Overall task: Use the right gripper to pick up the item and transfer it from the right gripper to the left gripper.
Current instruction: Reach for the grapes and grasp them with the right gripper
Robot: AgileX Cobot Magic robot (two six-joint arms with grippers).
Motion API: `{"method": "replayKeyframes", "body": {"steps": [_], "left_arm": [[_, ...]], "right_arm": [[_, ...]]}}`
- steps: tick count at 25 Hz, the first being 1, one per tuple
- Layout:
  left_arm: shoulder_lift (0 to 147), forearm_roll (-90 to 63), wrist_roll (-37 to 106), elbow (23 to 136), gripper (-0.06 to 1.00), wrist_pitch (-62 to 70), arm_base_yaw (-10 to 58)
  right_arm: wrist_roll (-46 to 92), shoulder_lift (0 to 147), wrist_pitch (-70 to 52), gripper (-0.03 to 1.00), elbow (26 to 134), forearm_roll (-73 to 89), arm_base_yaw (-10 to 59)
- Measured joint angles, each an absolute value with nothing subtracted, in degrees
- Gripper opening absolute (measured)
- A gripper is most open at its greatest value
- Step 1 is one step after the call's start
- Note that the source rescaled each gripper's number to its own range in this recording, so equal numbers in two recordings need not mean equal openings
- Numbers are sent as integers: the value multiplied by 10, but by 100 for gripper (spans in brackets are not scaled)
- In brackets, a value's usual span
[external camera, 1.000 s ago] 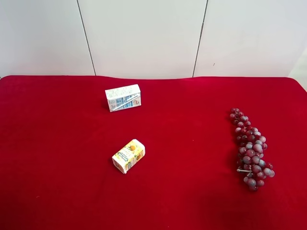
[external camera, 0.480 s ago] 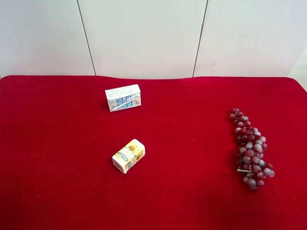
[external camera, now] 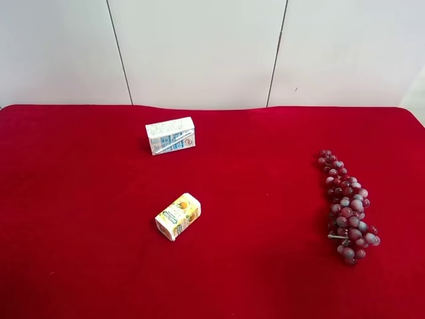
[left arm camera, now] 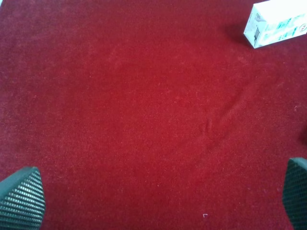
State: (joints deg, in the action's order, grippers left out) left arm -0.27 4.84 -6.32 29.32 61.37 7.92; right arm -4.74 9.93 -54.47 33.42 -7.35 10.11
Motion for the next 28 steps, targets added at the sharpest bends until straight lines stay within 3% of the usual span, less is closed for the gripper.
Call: {"method": "replayKeyframes", "body": {"steps": [3,7,10,28], "left_arm": [[-3,48,-63,293,100,614,79],[-3,48,-63,293,100,614,79],[-3,48,-63,293,100,614,79],[-3,48,-63,293,100,614,79]], "right_arm": [[-47,173,-519,64,358,-73,101],[-41,264,-474,90,369,-75,101],[-41,347,-442,98,369,-86,101],[-97,772,-345,100,375,-48,101]]}}
